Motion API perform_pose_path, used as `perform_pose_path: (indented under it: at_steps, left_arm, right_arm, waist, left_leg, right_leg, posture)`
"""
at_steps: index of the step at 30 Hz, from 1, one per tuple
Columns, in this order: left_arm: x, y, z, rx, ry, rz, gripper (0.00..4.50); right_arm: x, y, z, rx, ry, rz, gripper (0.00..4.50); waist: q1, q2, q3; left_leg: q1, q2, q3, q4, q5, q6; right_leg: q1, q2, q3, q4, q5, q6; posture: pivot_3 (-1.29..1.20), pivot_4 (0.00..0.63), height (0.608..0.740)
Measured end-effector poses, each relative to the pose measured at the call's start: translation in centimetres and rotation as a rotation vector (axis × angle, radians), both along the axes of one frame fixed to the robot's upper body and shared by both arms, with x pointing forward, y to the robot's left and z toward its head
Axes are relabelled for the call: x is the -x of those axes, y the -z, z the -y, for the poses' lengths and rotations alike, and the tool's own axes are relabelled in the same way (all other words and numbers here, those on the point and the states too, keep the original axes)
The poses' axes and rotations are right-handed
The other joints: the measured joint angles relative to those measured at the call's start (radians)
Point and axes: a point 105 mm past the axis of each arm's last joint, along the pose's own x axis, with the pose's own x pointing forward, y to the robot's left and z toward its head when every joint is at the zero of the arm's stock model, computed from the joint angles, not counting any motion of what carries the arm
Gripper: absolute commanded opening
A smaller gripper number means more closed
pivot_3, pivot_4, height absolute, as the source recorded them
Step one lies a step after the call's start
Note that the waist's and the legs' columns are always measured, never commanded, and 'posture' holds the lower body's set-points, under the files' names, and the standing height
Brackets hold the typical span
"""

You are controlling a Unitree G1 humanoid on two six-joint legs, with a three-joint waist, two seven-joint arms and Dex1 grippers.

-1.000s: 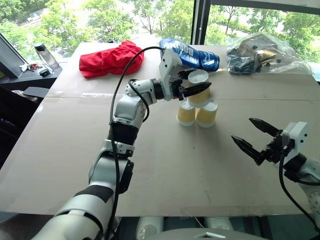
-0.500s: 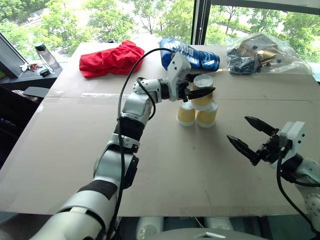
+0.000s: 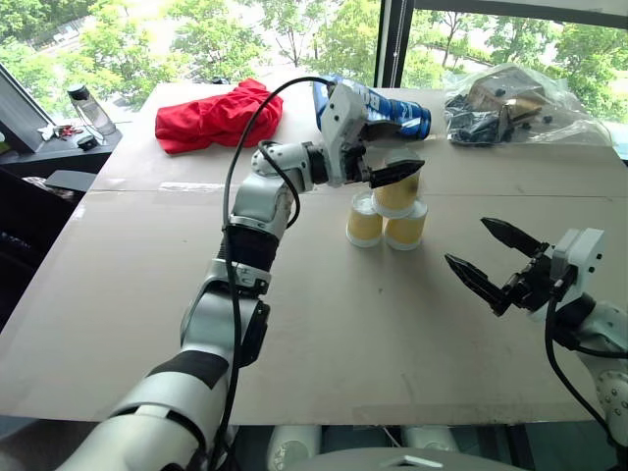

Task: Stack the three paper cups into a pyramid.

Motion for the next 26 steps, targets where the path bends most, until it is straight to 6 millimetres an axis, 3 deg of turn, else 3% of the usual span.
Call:
perform_pose_path:
  at_steps: [5, 7, 9, 10, 11, 14, 17, 23, 26]
  left_arm:
    - [2.6, -3.4, -1.3, 0.12, 0.061, 0.051, 4.47]
    - [3.6, -3.1, -2.4, 0.113, 0.065, 0.037, 4.47]
    - [4.2, -0.4, -4.2, 0.049, 0.02, -0.022, 4.47]
    - [4.1, 2.6, -5.6, 0.005, -0.028, -0.115, 4.47]
    - [4.7, 4.3, -6.6, -0.034, -0.078, -0.134, 4.47]
    - [6.6, 9.1, -8.9, -0.113, -0.171, -0.243, 4.47]
    - [9.9, 13.6, -11.0, -0.16, -0.279, -0.356, 4.47]
    - [13.9, 19.9, -13.5, -0.258, -0.511, -0.465, 4.47]
    - [13.7, 19.9, -13.4, -0.23, -0.56, -0.438, 4.47]
  right_arm:
    - [0.2, 0.0, -0.1, -0.006, -0.026, 0.011, 4.5]
    - [0.4, 0.1, -0.1, -0.015, -0.037, 0.019, 4.5]
    - [0.7, 0.9, 0.2, -0.019, -0.052, 0.015, 4.5]
    - [1.0, 2.0, 0.7, -0.011, -0.051, -0.018, 4.5]
    - [1.2, 2.4, 0.6, -0.002, -0.071, -0.027, 4.5]
    - [1.9, 4.1, 1.6, 0.03, -0.067, -0.078, 4.5]
    - [2.7, 6.1, 2.9, 0.043, -0.057, -0.143, 4.5]
    - [3.4, 8.1, 5.0, 0.044, -0.022, -0.187, 4.5]
    - [3.6, 9.0, 5.5, 0.054, -0.016, -0.212, 4.5]
  waist:
    - [-0.002, 0.0, 0.0]
    - [-0.009, 0.001, -0.001]
    - [-0.019, 0.003, -0.001]
    - [-0.021, 0.001, 0.0]
    - [-0.025, 0.002, 0.0]
    - [-0.024, 0.002, 0.0]
    - [-0.023, 0.002, -0.001]
    - [-0.014, 0.003, -0.001]
    - [-0.002, 0.003, -0.001]
  left_leg:
    - [0.0, 0.0, 0.0, 0.0, 0.002, -0.003]
    - [0.002, 0.001, 0.0, -0.001, 0.002, -0.003]
    - [0.003, 0.001, 0.0, -0.001, 0.002, -0.003]
    - [0.003, 0.001, 0.0, 0.0, 0.002, -0.003]
    - [0.003, 0.001, 0.001, 0.0, 0.002, -0.003]
    - [0.004, 0.002, 0.001, -0.001, 0.001, -0.003]
    - [0.005, 0.005, 0.002, -0.001, -0.001, 0.001]
    - [0.009, 0.003, 0.001, -0.001, -0.001, 0.001]
    - [0.01, 0.003, 0.0, -0.001, -0.001, 0.002]
  right_leg:
    - [0.0, 0.0, 0.001, 0.0, 0.0, 0.0]
    - [0.0, 0.0, 0.001, 0.001, 0.0, 0.0]
    - [0.001, 0.0, 0.002, 0.001, 0.0, 0.0]
    - [0.0, 0.0, 0.001, 0.003, 0.0, 0.0]
    - [0.0, 0.0, 0.003, 0.003, 0.0, 0.0]
    - [0.001, -0.001, 0.004, 0.002, 0.0, 0.001]
    - [0.002, -0.003, 0.007, 0.002, 0.0, 0.0]
    - [0.007, -0.005, 0.006, 0.001, -0.001, -0.001]
    - [0.008, -0.005, 0.006, 0.001, 0.0, -0.001]
  posture:
    - [0.0, 0.15, 0.74]
    - [0.0, 0.15, 0.74]
    - [0.0, 0.15, 0.74]
    - [0.0, 0.15, 0.74]
    - [0.0, 0.15, 0.74]
    - [0.0, 0.15, 0.74]
    - [0.0, 0.15, 0.74]
    - [0.0, 0.15, 0.74]
    - [0.0, 0.15, 0.74]
